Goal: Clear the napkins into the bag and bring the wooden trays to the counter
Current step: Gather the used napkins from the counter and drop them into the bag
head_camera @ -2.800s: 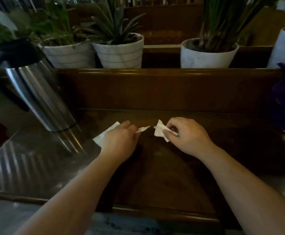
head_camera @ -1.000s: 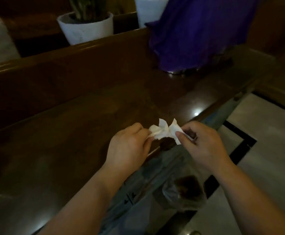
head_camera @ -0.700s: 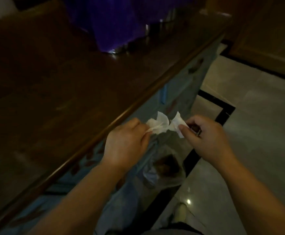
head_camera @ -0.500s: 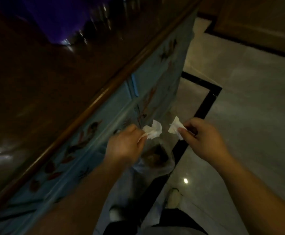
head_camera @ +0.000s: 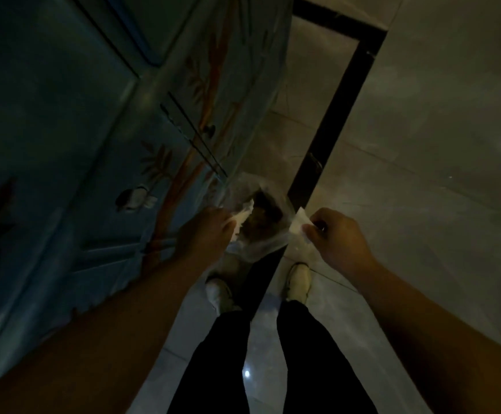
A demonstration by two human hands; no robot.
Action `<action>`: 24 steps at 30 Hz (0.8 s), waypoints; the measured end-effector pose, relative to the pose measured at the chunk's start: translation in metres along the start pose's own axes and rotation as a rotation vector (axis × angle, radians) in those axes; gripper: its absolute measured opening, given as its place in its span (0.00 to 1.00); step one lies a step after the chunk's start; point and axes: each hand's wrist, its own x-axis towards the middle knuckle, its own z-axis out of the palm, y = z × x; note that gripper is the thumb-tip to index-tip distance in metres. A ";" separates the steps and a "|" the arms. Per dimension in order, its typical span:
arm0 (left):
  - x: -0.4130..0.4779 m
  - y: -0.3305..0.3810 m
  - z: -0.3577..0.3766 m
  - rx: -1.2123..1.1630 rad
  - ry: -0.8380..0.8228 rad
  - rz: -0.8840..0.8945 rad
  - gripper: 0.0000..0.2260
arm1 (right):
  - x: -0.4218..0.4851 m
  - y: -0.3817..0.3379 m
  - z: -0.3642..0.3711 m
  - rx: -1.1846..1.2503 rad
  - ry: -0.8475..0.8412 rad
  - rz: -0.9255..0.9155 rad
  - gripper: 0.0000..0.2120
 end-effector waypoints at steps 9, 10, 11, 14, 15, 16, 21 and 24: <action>0.062 -0.049 0.107 -0.016 -0.020 -0.130 0.10 | 0.091 0.051 0.119 0.214 -0.157 0.236 0.06; 0.068 -0.052 0.114 -0.010 -0.025 -0.137 0.11 | 0.099 0.055 0.127 0.226 -0.161 0.251 0.07; 0.075 -0.057 0.125 -0.005 -0.018 -0.139 0.11 | 0.109 0.061 0.137 0.227 -0.166 0.258 0.07; 0.092 -0.072 0.151 0.014 -0.011 -0.150 0.12 | 0.133 0.076 0.164 0.236 -0.197 0.284 0.09; 0.099 -0.078 0.161 0.018 -0.004 -0.156 0.12 | 0.142 0.081 0.174 0.260 -0.222 0.296 0.11; 0.104 -0.082 0.166 0.026 -0.007 -0.167 0.12 | 0.147 0.086 0.181 0.290 -0.246 0.308 0.14; 0.128 -0.098 0.202 0.014 -0.075 -0.163 0.14 | 0.167 0.107 0.210 0.359 -0.266 0.267 0.13; 0.131 -0.099 0.220 -0.079 -0.070 -0.148 0.16 | 0.167 0.120 0.212 0.421 -0.233 0.266 0.09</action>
